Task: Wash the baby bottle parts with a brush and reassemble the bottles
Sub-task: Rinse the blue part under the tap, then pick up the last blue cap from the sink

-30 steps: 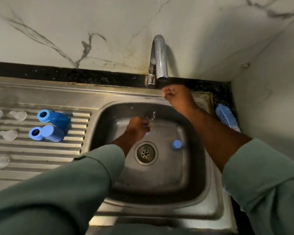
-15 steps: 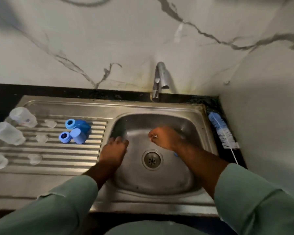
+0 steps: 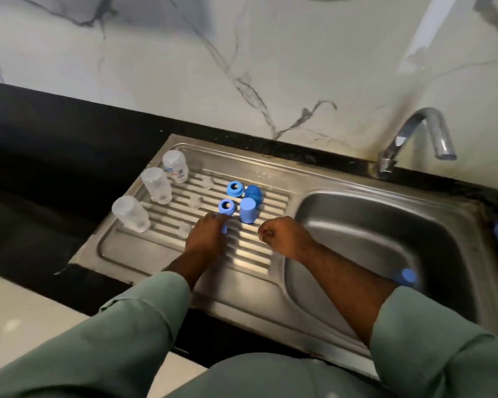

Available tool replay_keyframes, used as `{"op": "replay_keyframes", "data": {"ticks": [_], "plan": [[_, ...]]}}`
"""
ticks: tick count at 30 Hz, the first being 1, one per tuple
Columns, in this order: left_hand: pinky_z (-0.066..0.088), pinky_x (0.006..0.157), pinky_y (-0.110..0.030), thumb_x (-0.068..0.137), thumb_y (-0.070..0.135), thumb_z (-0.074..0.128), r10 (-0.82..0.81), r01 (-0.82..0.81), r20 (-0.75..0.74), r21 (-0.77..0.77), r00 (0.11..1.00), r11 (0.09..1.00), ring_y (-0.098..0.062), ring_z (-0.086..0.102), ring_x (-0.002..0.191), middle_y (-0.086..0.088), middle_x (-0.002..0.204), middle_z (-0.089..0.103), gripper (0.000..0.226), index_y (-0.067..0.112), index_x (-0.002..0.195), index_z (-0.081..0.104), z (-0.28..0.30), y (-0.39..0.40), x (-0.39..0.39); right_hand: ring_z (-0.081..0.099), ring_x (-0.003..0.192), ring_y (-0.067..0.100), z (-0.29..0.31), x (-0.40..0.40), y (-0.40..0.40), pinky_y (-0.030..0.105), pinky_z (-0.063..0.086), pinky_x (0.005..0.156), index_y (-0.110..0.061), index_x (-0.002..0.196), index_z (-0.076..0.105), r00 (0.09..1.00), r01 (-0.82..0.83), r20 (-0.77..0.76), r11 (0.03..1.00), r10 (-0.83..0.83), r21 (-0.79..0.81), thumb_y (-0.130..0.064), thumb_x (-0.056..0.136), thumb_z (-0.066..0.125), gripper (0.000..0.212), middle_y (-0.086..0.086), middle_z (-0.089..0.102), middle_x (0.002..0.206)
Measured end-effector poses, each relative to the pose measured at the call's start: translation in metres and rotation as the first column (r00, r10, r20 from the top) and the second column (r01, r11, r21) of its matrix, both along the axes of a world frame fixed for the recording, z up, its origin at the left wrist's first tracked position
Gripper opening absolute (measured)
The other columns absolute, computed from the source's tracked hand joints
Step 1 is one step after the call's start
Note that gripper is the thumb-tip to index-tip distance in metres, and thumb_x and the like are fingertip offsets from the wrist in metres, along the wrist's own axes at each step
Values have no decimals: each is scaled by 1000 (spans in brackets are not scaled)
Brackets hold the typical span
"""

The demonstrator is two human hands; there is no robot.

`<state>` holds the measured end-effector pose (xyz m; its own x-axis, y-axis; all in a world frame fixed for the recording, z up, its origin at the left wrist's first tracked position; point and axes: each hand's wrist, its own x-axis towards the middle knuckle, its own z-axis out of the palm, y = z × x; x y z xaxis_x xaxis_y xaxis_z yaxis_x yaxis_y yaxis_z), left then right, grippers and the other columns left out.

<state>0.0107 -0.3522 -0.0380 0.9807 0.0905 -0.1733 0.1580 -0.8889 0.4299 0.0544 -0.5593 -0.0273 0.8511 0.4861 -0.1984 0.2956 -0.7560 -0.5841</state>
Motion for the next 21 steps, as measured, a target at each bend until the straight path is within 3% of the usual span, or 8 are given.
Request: {"op": "replay_keyframes", "data": {"ticks": [6,10,13,15,18,21], "plan": [[46,92,-41,87,18,63,24,-19,-86,59,996,998,-32,51,114,-12,120,52,39,15,125,57,-5,7,6,65,94,23,-11,5,8,35,52,83,-18,95,73,999,37,-13,999,-37,-5,-21,87,61,15,4,73,97],[44,96,-42,84,23,69,-52,27,133,186,990,982,-35,49,116,-13,132,52,51,16,133,56,2,-13,-5,66,91,22,-12,1,-11,35,52,82,-17,92,73,995,94,-24,996,-94,-2,-17,85,60,14,3,73,94],[52,79,-43,76,26,70,-178,143,273,141,945,980,-40,62,92,-16,109,65,39,10,111,70,2,-60,-14,65,92,24,-16,-8,-42,34,52,82,-18,95,73,986,163,-18,986,-164,-30,-21,86,61,15,5,73,97],[53,75,-39,78,31,63,-256,232,272,118,928,965,-37,63,87,-13,102,66,35,11,106,71,4,-96,-17,66,92,24,-20,-16,-66,34,52,81,-19,93,73,976,216,-23,974,-218,-62,-25,86,62,14,4,73,96],[42,94,-35,92,33,58,-328,325,134,44,935,945,-29,54,110,-7,122,60,35,16,122,65,5,-161,-17,65,86,19,-21,-28,-116,34,53,79,-22,89,72,945,315,-65,945,-321,-87,-27,88,60,12,-1,71,93],[37,101,-32,95,36,55,-363,364,60,-12,930,931,-23,48,120,-2,132,54,41,22,134,56,-5,-220,-11,63,86,20,-21,-33,-170,32,52,78,-24,82,66,911,375,-104,907,-399,-192,-24,89,57,11,1,69,93]]}}
